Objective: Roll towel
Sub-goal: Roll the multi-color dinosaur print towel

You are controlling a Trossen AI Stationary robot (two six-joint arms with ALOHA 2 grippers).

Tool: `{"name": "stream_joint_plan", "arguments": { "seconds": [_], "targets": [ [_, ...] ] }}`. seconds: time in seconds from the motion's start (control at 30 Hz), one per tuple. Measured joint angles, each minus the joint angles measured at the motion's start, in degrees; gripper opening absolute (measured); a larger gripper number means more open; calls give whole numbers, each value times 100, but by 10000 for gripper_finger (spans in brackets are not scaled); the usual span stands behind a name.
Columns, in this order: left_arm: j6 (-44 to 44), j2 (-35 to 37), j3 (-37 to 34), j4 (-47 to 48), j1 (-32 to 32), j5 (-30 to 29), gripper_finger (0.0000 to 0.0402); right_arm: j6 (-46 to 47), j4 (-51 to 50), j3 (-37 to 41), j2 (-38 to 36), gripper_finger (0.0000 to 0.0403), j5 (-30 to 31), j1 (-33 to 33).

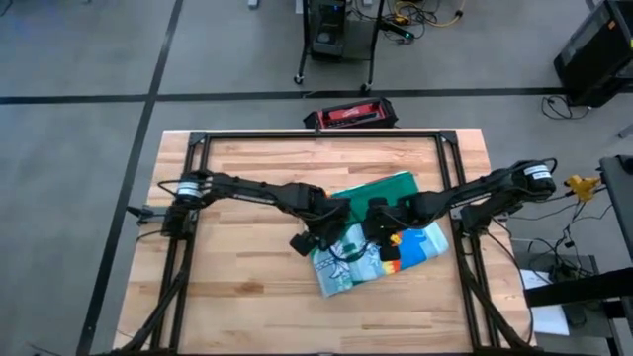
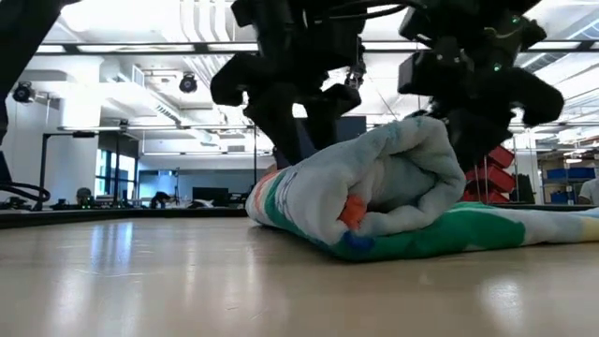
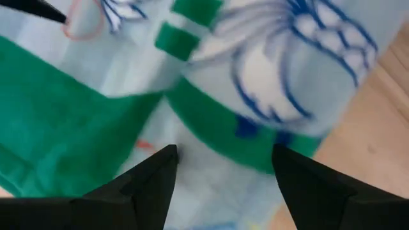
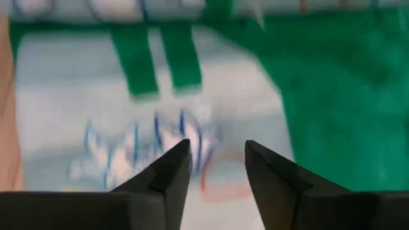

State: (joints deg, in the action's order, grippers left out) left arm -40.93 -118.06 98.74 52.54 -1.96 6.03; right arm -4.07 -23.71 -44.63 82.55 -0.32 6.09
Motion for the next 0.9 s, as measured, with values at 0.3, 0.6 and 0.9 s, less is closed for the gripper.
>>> {"name": "stream_joint_plan", "arguments": {
  "seconds": [0.3, 0.6, 0.9],
  "targets": [
    [-142, -214, 15, 101, 26, 102, 234, -536, 622, 25, 187, 181, 32, -21],
    [11, -350, 18, 395, 63, 328, 211, -1218, 1165, 11, 730, 159, -148, -751],
    [57, -367, -129, 421, 238, 541, 201, -1275, 1284, 78, 1160, 59, -508, -1187]
  ]
}}
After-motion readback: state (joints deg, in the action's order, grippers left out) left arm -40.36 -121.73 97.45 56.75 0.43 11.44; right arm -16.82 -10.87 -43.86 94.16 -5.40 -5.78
